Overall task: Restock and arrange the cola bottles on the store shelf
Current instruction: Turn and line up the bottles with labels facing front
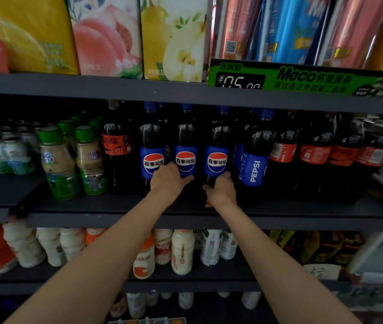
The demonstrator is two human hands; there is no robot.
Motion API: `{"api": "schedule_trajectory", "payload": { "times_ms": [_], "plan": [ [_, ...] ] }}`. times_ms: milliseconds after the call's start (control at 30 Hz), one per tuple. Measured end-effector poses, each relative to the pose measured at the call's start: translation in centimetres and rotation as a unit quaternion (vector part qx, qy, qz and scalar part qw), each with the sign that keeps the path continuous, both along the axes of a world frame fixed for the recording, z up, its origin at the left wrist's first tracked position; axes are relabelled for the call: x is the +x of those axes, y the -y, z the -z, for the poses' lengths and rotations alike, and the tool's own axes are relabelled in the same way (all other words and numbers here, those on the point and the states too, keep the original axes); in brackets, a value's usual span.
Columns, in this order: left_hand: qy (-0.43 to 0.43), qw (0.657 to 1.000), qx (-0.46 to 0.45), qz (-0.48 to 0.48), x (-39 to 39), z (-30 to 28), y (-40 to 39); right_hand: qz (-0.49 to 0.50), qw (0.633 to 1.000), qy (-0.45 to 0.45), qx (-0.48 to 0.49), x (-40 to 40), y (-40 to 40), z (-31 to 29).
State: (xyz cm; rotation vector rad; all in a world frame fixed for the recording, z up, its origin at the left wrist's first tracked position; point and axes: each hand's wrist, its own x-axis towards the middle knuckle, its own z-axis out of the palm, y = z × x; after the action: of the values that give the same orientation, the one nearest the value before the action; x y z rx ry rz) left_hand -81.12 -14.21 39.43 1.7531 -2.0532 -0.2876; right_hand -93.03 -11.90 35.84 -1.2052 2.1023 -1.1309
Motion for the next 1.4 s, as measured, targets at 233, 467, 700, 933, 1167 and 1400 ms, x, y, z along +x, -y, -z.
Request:
{"api": "schedule_trajectory", "payload": {
  "times_ms": [233,467,700,933,1167,1400],
  "plan": [
    [-0.024,0.999,-0.018,0.029,0.2,0.6,0.3,-0.003,0.999,0.042,-0.003,-0.3,0.3,0.0],
    [0.040,0.999,-0.022,0.026,-1.1,0.1,-0.2,0.004,0.997,0.076,-0.021,-0.6,0.2,0.1],
    [0.099,0.994,-0.042,0.029,-1.2,0.0,-0.9,0.002,0.996,0.085,-0.031,-0.5,-0.3,0.2],
    [-0.057,0.982,-0.181,0.023,3.7,1.9,-2.8,0.049,0.969,-0.097,-0.222,2.8,-4.5,0.1],
    [0.015,0.998,-0.053,-0.040,7.4,3.5,-1.6,-0.170,0.970,-0.119,-0.129,7.5,-2.0,-0.5],
    [-0.022,0.999,-0.022,0.030,7.9,3.3,0.0,-0.165,0.983,-0.068,-0.051,9.2,0.0,-0.6]
  ]
}}
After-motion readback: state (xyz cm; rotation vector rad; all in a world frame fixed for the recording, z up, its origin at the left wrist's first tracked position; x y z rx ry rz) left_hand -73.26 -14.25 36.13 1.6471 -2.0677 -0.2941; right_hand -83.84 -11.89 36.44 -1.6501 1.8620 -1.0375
